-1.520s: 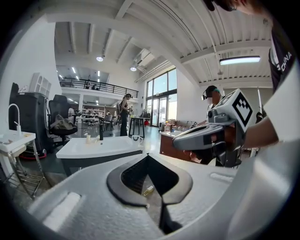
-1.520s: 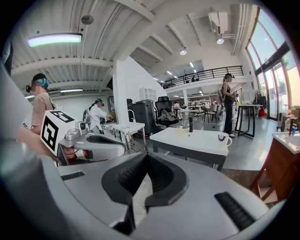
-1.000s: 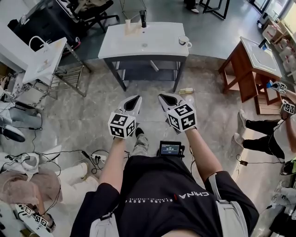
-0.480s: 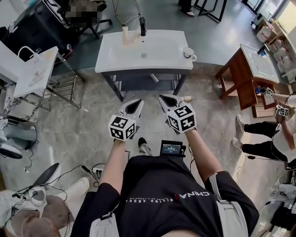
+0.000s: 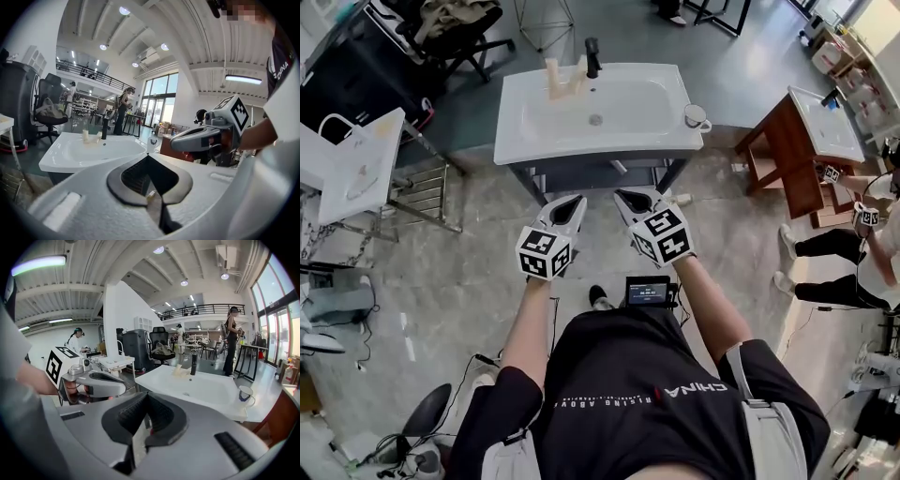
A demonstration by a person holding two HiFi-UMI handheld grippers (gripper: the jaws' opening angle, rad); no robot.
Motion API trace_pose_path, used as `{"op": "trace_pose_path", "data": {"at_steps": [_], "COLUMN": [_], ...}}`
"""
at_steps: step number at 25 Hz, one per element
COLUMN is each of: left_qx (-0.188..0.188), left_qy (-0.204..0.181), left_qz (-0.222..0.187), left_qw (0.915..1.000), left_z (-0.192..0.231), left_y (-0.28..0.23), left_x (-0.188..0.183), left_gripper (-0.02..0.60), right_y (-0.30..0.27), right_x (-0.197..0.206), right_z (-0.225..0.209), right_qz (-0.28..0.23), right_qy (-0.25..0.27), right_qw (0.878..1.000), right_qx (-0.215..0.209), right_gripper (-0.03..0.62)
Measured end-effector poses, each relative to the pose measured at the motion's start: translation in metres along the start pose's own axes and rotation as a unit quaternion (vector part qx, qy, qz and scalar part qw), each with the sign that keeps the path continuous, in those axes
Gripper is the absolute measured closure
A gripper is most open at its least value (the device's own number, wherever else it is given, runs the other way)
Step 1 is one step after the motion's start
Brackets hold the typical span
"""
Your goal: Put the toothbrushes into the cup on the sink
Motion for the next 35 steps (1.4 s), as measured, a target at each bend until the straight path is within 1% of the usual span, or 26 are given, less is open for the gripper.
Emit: {"op": "trace_pose_path", "data": {"at_steps": [4,9,14,17,22,27,29,33,35], "left_qx": [0.006,0.0,-0.009,-0.02,-0.039,-0.062,-0.07,-0.082,-0.081], "left_qy": [0.003,0.009,0.011,0.01,-0.001,0.016,0.023,0.03,0.034], "left_qz": [0.01,0.015,0.015,0.016,0.01,-0.009,-0.013,-0.005,-0.003], "left_qw": [0.9999,0.9999,0.9998,0.9996,0.9992,0.9979,0.9972,0.9962,0.9961], "left_z": [0.014,0.038,0.067,0.091,0.124,0.147,0.155,0.171,0.181], "left_y": [-0.015,-0.039,-0.077,-0.105,-0.15,-0.18,-0.188,-0.198,-0.202], "left_x": [-0.003,-0.011,-0.027,-0.049,-0.092,-0.117,-0.123,-0.126,-0.128], "left_gripper": [0.575,0.575,0.575,0.575,0.575,0.575,0.575,0.575,0.575], "right_y": [-0.016,-0.047,-0.089,-0.116,-0.158,-0.19,-0.202,-0.221,-0.231], "right_x": [-0.001,0.003,-0.001,-0.013,-0.032,-0.042,-0.045,-0.044,-0.042], "right_z": [-0.013,-0.034,-0.075,-0.111,-0.171,-0.21,-0.221,-0.228,-0.232], "right_qz": [0.006,0.009,0.003,-0.006,-0.018,-0.022,-0.022,-0.014,-0.007], "right_qy": [-0.01,-0.035,-0.035,-0.038,-0.044,-0.039,-0.041,-0.044,-0.046], "right_qw": [1.0,0.999,0.999,0.999,0.998,0.998,0.998,0.996,0.996], "right_qx": [0.001,-0.006,-0.017,-0.02,-0.029,-0.047,-0.052,-0.07,-0.071], "right_gripper": [0.585,0.585,0.585,0.585,0.585,0.585,0.585,0.585,0.585]}}
Point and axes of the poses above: the fingertips, and each gripper's own axes: y backward along the fingers, z to its left, x out of its underside, the point moved 8 cm from there along y, backward along the fingers, and after that the axes turned 14 degrees about y, right-handed, at the moved point
